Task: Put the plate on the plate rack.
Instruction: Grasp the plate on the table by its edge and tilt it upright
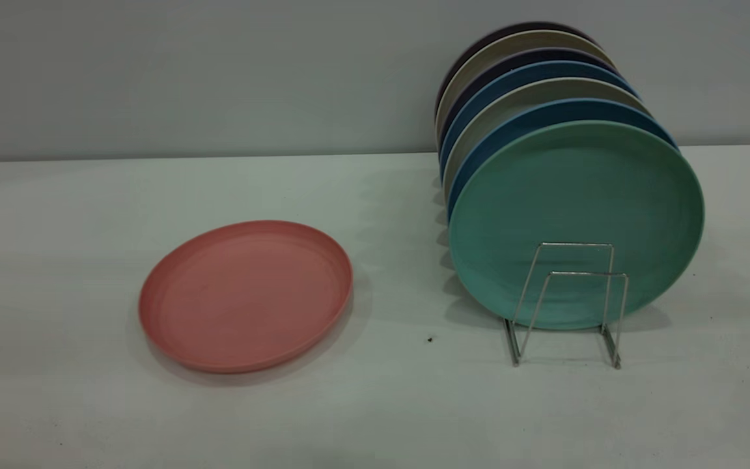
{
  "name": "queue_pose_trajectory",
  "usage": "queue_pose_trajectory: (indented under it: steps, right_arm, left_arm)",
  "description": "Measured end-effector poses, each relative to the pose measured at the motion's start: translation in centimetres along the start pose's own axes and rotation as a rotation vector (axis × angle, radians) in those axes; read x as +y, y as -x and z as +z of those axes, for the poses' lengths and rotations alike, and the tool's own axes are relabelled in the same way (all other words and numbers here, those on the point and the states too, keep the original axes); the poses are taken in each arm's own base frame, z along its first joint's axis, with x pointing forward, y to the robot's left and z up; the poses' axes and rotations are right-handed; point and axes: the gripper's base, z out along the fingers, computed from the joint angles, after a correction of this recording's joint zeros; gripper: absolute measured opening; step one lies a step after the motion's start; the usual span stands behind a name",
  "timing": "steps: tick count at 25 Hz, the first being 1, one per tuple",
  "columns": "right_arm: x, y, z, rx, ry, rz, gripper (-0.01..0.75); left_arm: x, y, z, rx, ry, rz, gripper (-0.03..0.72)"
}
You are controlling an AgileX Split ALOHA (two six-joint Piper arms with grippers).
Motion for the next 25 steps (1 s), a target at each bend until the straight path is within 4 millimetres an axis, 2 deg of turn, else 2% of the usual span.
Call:
queue_pose_trajectory:
  steps: [3,5,8,12,16,21,25]
  right_arm:
    - [-0.3,-0.3,4.4,0.115,-0.017,0.028,0.365]
    - [-1.0,-1.0,7.0,0.186,-0.042,0.094,0.360]
    - [-2.6,-1.8,9.4,0.256,-0.088,0.232,0.336]
    - [-4.0,-1.0,11.0,0.263,-0.096,0.276,0.293]
    - [-5.2,0.3,12.2,0.246,-0.068,0.285,0.269]
    - [-7.2,0.0,14.2,0.255,0.016,0.387,0.268]
    - [-8.1,-0.3,15.6,0.189,0.125,0.470,0.266]
  left_arm:
    - [0.6,1.8,3.0,0.038,-0.064,-0.024,0.472]
    - [1.4,3.0,4.4,0.034,-0.118,-0.074,0.462]
    - [3.4,4.6,5.8,-0.009,-0.212,-0.145,0.458]
    - [6.9,5.7,7.8,-0.088,-0.274,-0.254,0.458]
    - [9.7,6.2,11.1,-0.046,-0.327,-0.347,0.458]
    - [11.2,7.3,15.3,0.025,-0.416,-0.370,0.458]
    - [11.9,7.8,17.0,0.033,-0.376,-0.363,0.458]
